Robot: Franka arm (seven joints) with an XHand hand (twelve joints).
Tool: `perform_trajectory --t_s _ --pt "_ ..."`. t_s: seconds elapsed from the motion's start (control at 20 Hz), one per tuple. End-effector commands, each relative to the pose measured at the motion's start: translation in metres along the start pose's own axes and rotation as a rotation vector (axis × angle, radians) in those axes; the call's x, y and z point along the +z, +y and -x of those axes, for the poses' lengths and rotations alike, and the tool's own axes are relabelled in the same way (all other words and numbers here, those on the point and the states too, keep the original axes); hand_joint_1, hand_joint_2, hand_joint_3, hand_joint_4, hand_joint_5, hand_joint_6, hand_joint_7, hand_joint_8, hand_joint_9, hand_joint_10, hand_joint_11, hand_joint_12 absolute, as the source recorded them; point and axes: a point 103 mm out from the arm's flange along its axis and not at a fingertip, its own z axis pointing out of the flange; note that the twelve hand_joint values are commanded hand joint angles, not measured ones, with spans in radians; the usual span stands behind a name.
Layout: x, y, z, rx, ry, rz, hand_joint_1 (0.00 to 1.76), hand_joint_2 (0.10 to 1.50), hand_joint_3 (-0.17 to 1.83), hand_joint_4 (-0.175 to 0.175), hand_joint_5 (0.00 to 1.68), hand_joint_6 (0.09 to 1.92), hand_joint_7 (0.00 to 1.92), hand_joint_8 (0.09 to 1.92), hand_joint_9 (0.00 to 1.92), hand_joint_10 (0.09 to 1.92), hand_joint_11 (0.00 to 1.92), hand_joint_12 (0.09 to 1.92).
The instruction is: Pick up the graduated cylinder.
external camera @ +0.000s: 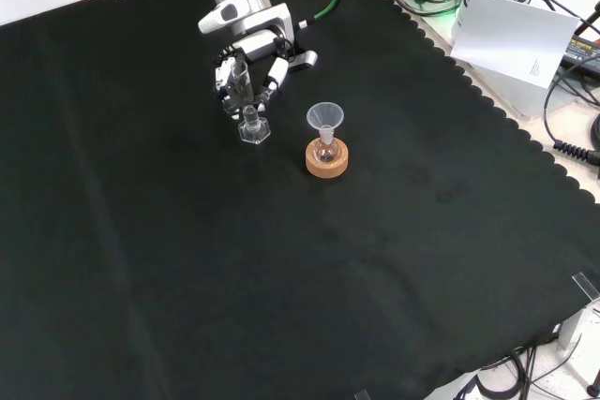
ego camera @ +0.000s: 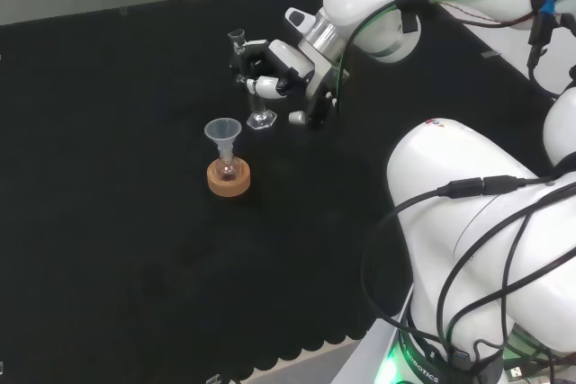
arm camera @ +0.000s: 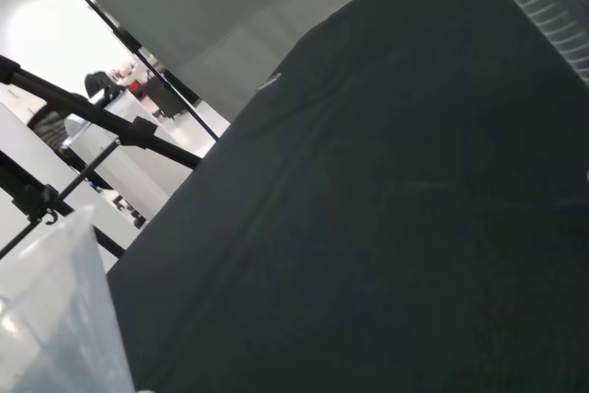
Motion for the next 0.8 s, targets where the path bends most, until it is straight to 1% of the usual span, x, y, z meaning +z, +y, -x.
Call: perform_trajectory --t_s 0.05,0.35,0.55,0.8 --pt "-0.023 -0.009 -0.008 0.010 -0.074 -0.039 1.35 1.18 -0.03 -0.130 0.93 0.81 0.89 1.20 1.34 0.27 1.13 0.79" --pt "-0.042 -0.023 -0.018 0.022 -0.129 -0.089 1.35 1.17 -0.03 -0.129 0.94 0.80 0.90 1.19 1.35 0.25 1.14 0.78" --pt "-0.056 -0.040 -0.030 0.035 -0.161 -0.133 1.35 1.17 -0.03 -0.128 0.94 0.80 0.90 1.18 1.35 0.25 1.15 0.78" --pt "-0.068 -0.067 -0.042 0.063 -0.194 -0.194 1.35 1.17 -0.03 -0.127 0.94 0.80 0.90 1.18 1.35 0.25 1.15 0.78"
